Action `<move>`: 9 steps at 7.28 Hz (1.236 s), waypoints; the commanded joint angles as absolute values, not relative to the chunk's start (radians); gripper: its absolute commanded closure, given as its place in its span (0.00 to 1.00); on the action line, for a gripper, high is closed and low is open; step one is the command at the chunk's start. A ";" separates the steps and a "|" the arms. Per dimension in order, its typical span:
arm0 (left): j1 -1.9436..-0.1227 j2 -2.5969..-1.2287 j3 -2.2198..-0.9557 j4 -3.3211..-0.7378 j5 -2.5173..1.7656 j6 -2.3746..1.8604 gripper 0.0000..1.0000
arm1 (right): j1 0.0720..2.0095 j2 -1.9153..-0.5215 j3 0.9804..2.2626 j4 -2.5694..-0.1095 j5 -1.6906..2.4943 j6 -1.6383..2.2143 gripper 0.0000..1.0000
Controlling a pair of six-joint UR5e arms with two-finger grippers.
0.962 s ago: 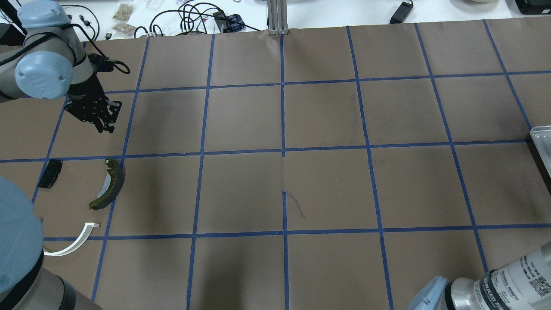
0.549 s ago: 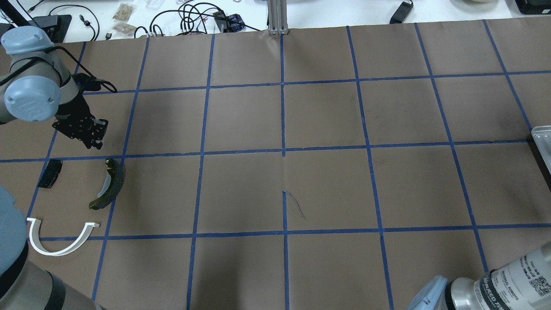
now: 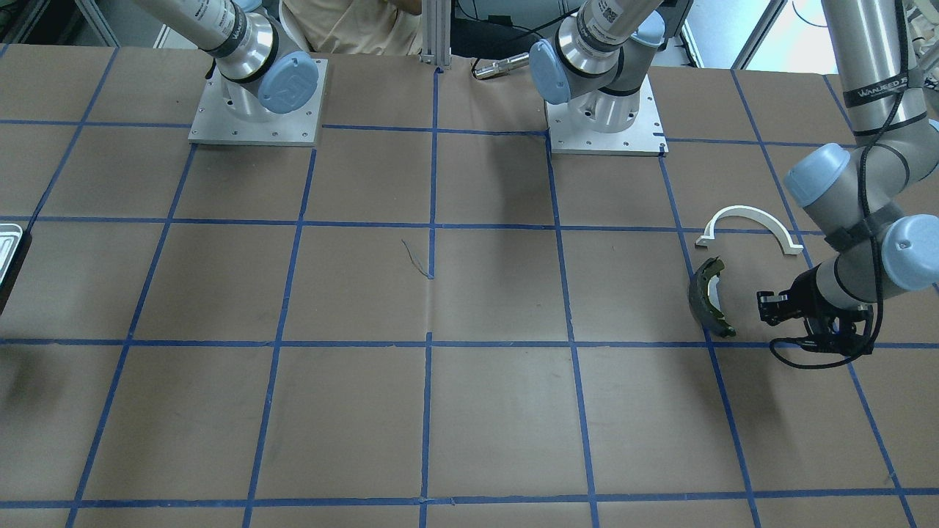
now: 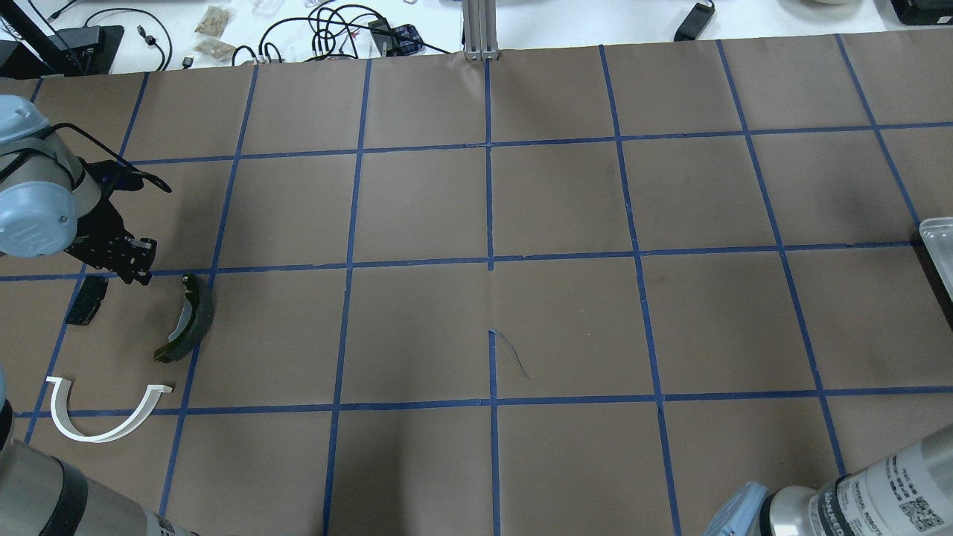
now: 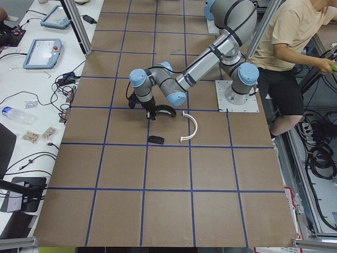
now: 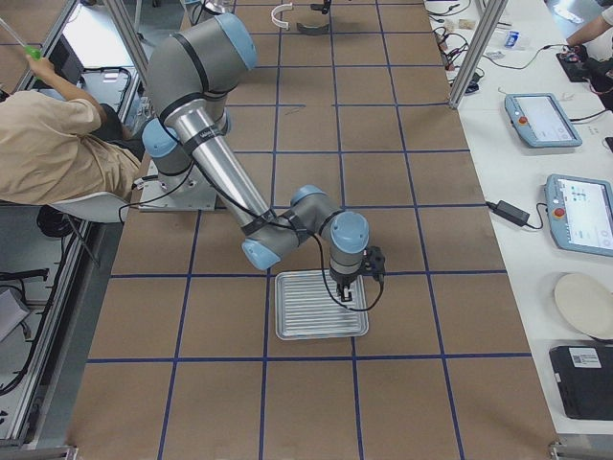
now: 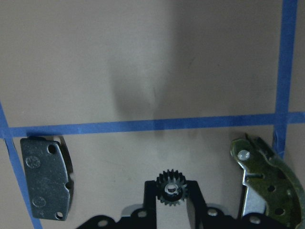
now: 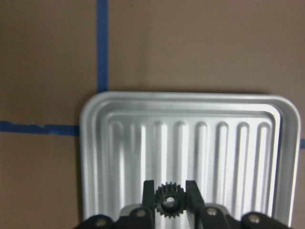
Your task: Place bearing gear from tray to pile
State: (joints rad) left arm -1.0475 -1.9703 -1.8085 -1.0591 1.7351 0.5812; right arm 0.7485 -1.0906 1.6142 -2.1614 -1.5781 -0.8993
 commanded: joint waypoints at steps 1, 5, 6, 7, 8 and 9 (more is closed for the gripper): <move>-1.037 -1.968 -1.860 -1.051 1.726 0.588 1.00 | 0.958 -1.179 1.618 -2.053 -1.575 -0.652 0.89; -0.991 -1.971 -1.874 -1.054 1.721 0.588 1.00 | 1.520 -1.180 1.611 -2.055 -1.539 0.084 0.90; -0.991 -1.973 -1.887 -1.052 1.721 0.588 1.00 | 1.640 -1.172 1.609 -2.059 -1.507 0.235 0.90; -0.991 -1.971 -1.887 -1.052 1.720 0.588 1.00 | 1.773 -1.158 1.620 -2.090 -1.496 0.388 0.90; -0.999 -1.971 -1.887 -1.052 1.718 0.586 1.00 | 1.890 -1.116 1.618 -2.130 -1.491 0.485 0.90; -1.002 -1.970 -1.888 -1.054 1.718 0.586 1.00 | 1.986 -1.073 1.620 -2.185 -1.488 0.555 0.87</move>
